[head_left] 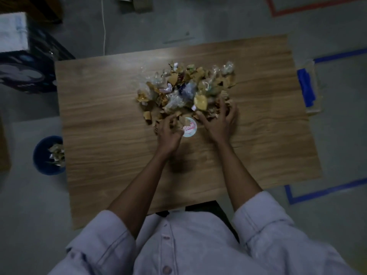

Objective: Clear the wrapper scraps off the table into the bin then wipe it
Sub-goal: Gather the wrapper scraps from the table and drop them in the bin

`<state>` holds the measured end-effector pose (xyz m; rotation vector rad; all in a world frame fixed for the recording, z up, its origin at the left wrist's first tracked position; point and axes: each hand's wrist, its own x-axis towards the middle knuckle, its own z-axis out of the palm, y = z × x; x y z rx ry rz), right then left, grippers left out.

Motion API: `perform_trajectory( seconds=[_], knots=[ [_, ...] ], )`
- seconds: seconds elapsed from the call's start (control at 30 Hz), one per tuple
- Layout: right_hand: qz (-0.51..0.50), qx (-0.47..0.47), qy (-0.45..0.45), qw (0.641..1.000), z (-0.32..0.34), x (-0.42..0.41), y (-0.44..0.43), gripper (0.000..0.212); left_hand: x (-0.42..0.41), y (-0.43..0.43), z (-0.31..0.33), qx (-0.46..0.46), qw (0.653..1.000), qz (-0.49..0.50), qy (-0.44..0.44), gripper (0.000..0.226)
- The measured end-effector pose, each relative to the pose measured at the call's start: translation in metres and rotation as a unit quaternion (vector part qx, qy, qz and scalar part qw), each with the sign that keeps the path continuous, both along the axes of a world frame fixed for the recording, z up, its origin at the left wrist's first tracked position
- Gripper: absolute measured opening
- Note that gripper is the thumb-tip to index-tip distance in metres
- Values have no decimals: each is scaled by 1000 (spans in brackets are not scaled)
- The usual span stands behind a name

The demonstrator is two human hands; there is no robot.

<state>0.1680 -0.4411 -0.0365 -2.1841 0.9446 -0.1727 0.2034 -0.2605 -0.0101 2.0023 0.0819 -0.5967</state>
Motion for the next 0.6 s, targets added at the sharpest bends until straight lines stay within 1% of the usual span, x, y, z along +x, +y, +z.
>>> perform_trajectory(
  seconds=[0.07, 0.1, 0.17, 0.2, 0.27, 0.33, 0.4, 0.47, 0.53, 0.6],
  knots=[
    [60, 26, -25, 998, 8, -4, 9, 104, -7, -11, 10, 5, 999, 33, -40, 52],
    [67, 33, -48, 996, 9, -7, 9, 104, -8, -15, 16, 31, 995, 70, -66, 52],
    [33, 57, -79, 995, 19, -10, 2, 109, -2, -22, 27, 101, 975, 171, -95, 58],
    [6, 76, -85, 994, 23, -10, -4, 112, 5, -23, 29, 113, 965, 220, -85, 65],
    [-18, 120, -65, 990, 34, 0, -14, 116, 24, -25, 29, 89, 959, 264, -59, 76],
    [16, 134, -53, 989, 37, 19, -24, 116, 47, -31, 23, 55, 967, 243, -53, 74],
    [74, 137, -53, 986, 36, 38, -31, 117, 64, -41, 18, 30, 981, 186, -55, 67],
    [137, 99, -44, 985, 33, 52, -33, 114, 77, -51, 11, 35, 989, 130, -58, 61],
    [197, 43, -17, 979, 27, 59, -28, 105, 86, -58, 4, 53, 995, 58, -68, 56],
    [229, 12, 20, 973, 24, 62, -19, 99, 90, -64, -2, 61, 996, -8, -68, 52]
  ],
)
